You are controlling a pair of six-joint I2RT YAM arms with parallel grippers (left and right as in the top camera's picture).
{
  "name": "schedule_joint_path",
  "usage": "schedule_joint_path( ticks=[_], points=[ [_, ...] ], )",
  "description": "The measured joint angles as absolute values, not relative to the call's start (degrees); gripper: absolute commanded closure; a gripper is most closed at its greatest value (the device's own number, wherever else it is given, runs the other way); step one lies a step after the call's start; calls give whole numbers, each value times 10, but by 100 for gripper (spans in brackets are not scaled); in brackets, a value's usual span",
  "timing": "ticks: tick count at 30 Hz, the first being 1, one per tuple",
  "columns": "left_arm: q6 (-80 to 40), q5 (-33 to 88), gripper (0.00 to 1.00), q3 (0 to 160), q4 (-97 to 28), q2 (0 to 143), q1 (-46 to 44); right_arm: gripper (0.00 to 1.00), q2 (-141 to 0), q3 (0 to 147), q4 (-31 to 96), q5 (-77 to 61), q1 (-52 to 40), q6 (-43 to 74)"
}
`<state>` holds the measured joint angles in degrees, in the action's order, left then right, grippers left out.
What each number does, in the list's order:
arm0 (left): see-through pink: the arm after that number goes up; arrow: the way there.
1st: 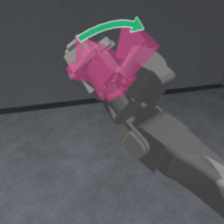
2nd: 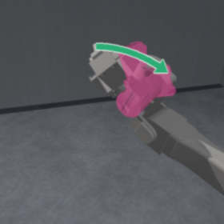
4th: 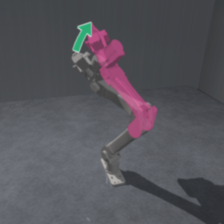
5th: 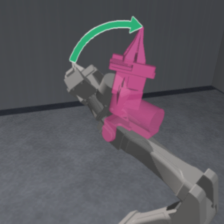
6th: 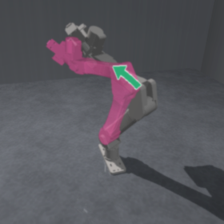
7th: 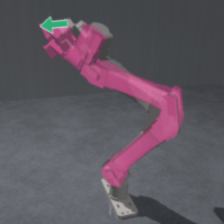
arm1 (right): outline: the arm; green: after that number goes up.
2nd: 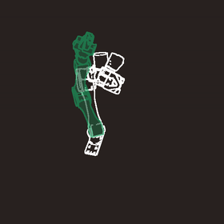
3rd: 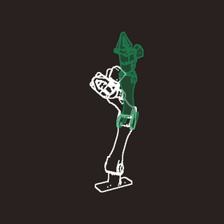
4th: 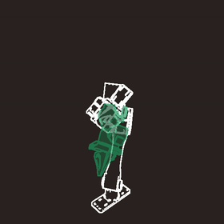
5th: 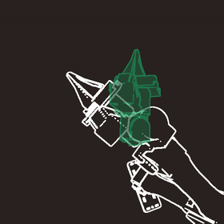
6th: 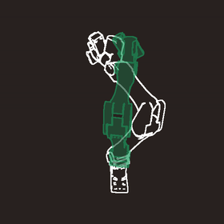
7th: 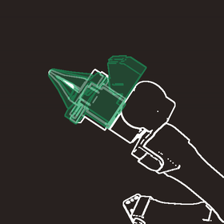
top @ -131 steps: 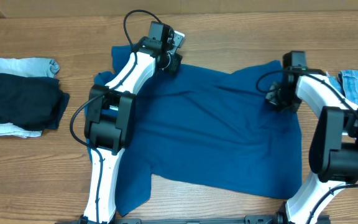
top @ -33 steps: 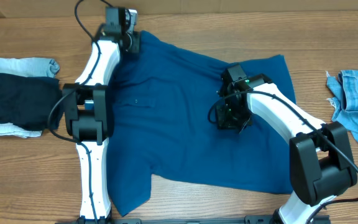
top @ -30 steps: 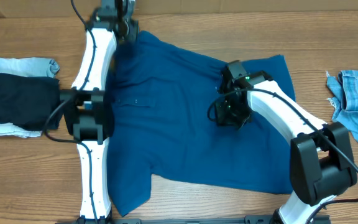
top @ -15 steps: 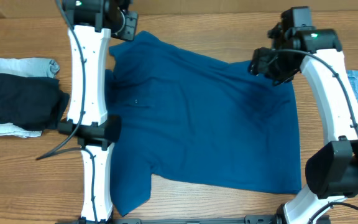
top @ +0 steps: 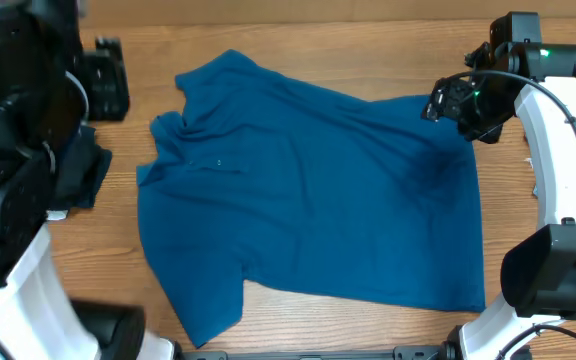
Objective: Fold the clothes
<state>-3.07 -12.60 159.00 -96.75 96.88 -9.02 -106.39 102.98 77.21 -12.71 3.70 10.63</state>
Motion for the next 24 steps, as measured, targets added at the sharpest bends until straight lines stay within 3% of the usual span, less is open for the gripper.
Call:
schedule_joint_path(
  ticks=[6, 10, 12, 14, 17, 20, 21, 24],
  points=[
    [-31, -85, 45, 1268, -957, 922, -90, 2, -1064, 1030, 775, -136, 37, 109],
    [-32, -49, 29, 1117, -882, 956, -90, 1, -1064, 1030, 776, -137, 38, 134],
    [-37, -41, 30, 1061, -781, 954, -90, 10, -1064, 1030, 751, -136, 43, 138],
    [-38, -28, 39, 1029, -722, 954, -89, 14, -1064, 1031, 744, -136, 45, 138],
    [-35, 5, 64, 978, -732, 968, -89, 14, -1064, 1031, 787, -132, 45, 137],
    [-28, 15, 69, 947, -759, 974, -89, 19, -1064, 1031, 809, -131, 45, 138],
    [-28, 17, 79, 944, -778, 975, -89, 19, -1064, 1031, 821, -131, 45, 138],
    [-29, 19, 75, 939, -826, 946, -89, 18, -1053, 1031, 836, -131, 45, 137]
  ],
)
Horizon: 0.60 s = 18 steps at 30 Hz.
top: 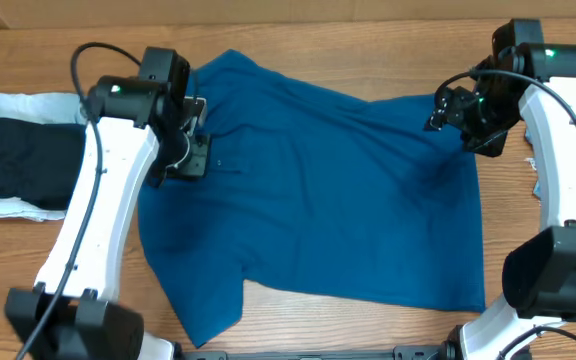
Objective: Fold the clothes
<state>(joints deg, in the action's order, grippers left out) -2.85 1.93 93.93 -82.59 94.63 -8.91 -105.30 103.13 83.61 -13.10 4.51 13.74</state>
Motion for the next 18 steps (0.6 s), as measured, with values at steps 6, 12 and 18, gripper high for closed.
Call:
schedule_joint_path(
  ticks=[6, 12, 18],
  points=[
    [-42, -11, 55, 938, -833, 665, -89, 4, -854, 1036, 881, -79, 46, 159],
    [-116, -24, 37, 709, -795, 621, -89, 2, -845, 992, 911, -65, 46, 182],
    [-273, 18, 27, 518, -675, 627, -21, 0, -852, 950, 907, -62, 48, 180]
  ],
)
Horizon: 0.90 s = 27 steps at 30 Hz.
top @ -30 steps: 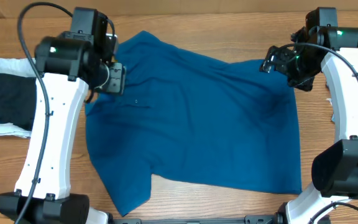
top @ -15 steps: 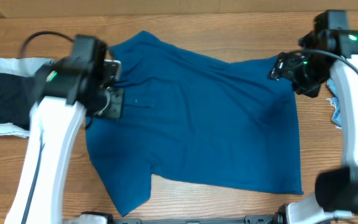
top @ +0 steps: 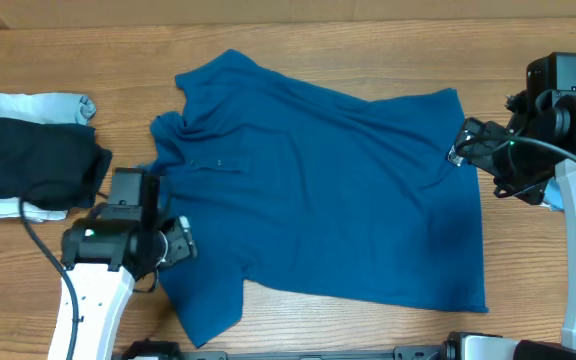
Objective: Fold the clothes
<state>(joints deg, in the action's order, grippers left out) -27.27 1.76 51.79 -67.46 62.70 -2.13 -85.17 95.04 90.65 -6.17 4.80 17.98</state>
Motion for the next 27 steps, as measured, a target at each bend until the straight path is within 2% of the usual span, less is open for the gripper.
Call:
schedule_joint_path(
  ticks=[2, 6, 14, 18, 23, 27],
  points=[
    [-313, 41, 21, 509, -681, 626, 9, 0, -852, 950, 903, -60, 48, 180],
    [-405, 60, 2, 445, -698, 626, 44, 0, -852, 950, 900, -60, 48, 180],
    [-550, 36, 2, 367, -694, 626, 50, 0, -852, 950, 900, -60, 48, 168],
    [-557, 29, 0, 372, -702, 626, 50, 0, -852, 950, 900, -60, 48, 166],
    [-539, 4, 0, 438, -815, 624, 50, 0, -852, 950, 902, -60, 48, 165],
    [-524, -14, 0, 441, -823, 623, 50, 0, -852, 950, 903, -60, 48, 165]
  ],
)
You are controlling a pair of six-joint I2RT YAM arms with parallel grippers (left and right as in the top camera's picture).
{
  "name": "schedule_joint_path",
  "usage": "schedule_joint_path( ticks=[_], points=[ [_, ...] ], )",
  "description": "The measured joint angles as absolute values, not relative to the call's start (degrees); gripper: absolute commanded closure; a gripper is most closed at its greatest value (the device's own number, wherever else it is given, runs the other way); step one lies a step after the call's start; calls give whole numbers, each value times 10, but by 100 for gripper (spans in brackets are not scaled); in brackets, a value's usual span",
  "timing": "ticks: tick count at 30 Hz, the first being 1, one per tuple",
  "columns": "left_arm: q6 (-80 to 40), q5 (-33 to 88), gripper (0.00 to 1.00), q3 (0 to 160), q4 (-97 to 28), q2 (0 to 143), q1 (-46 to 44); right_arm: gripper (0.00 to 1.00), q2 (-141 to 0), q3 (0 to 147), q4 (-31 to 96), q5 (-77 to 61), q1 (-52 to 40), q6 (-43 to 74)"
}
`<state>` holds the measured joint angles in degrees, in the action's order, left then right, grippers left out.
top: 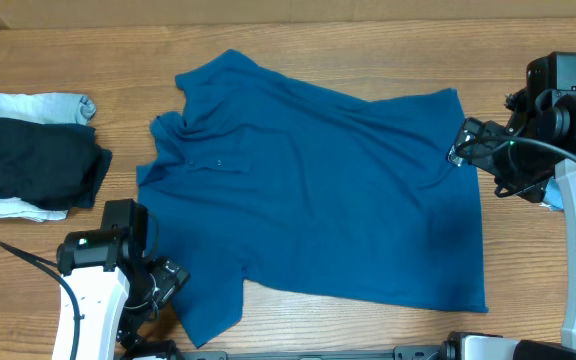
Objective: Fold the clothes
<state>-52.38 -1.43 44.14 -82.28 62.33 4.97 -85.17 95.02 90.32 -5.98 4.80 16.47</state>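
Note:
A blue polo shirt [308, 190] lies spread flat on the wooden table [368, 50], collar toward the far left and hem to the right. My left gripper [168, 283] hangs low at the near left, beside the shirt's near sleeve [203, 300]; its jaws are too dark to read. My right gripper [461, 142] sits at the shirt's right edge below the far right corner, its fingers spread and pointing at the cloth, with nothing seen between them.
At the far left lies a pile of folded clothes: a dark garment [28, 165] on a white one, with a light grey one [38, 103] behind it. A bit of light blue cloth [558, 200] shows by the right arm.
My left gripper has moved from the shirt's left edge toward the table's near edge and is now beside the near sleeve. The right arm and the shirt have not moved.
At first my left arm stood high at the far left, hiding the pile, while my right gripper was at the shirt's far right corner. Then the left gripper was over the collar area. Later it was at the left edge, the right one lower on the right edge. The shirt lay unchanged throughout.

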Motion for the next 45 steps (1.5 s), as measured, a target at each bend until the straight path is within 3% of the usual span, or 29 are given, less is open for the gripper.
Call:
schedule_joint_path(
  ticks=[5, 13, 16, 18, 19, 21, 24, 26, 27, 29, 31, 32, 33, 34, 40, 45],
  points=[
    [-523, -20, 0, 441, -803, 628, 50, 0, -852, 950, 906, -60, 48, 160],
    [-506, -6, 2, 441, -734, 791, 50, 0, -852, 950, 904, -60, 48, 151],
    [-489, 0, 20, 441, -707, 841, 50, 0, -852, 950, 904, -59, 48, 151],
    [-474, 11, 51, 441, -696, 865, 50, 0, -852, 950, 904, -60, 48, 150],
    [-474, 13, 60, 441, -695, 869, 50, 0, -852, 950, 904, -60, 48, 150],
    [-458, 18, 65, 441, -690, 874, 50, 0, -852, 950, 904, -60, 48, 150],
    [-438, 20, 57, 441, -677, 874, 50, 0, -852, 950, 900, -60, 48, 149],
    [-430, 20, 38, 441, -665, 874, 50, 0, -852, 950, 900, -60, 48, 149],
    [-429, 20, 34, 440, -656, 874, 50, 0, -852, 950, 899, -60, 48, 150],
    [-423, 19, 34, 429, -644, 875, 50, 0, -852, 950, 899, -60, 48, 149],
    [-422, 20, 46, 408, -629, 875, 50, 0, -852, 950, 899, -60, 48, 150],
    [-421, 20, 57, 399, -626, 875, 50, 0, -852, 950, 899, -60, 48, 149],
    [-423, 21, 87, 387, -620, 875, 50, 0, -852, 950, 900, -60, 48, 149],
    [-422, 22, 96, 380, -618, 875, 50, 0, -852, 950, 900, -60, 48, 149],
    [-419, 31, 96, 390, -642, 875, 50, 0, -852, 950, 900, -60, 48, 149],
    [-398, 57, 96, 499, -679, 871, 50, 0, -852, 950, 898, -60, 48, 149]
  ],
)
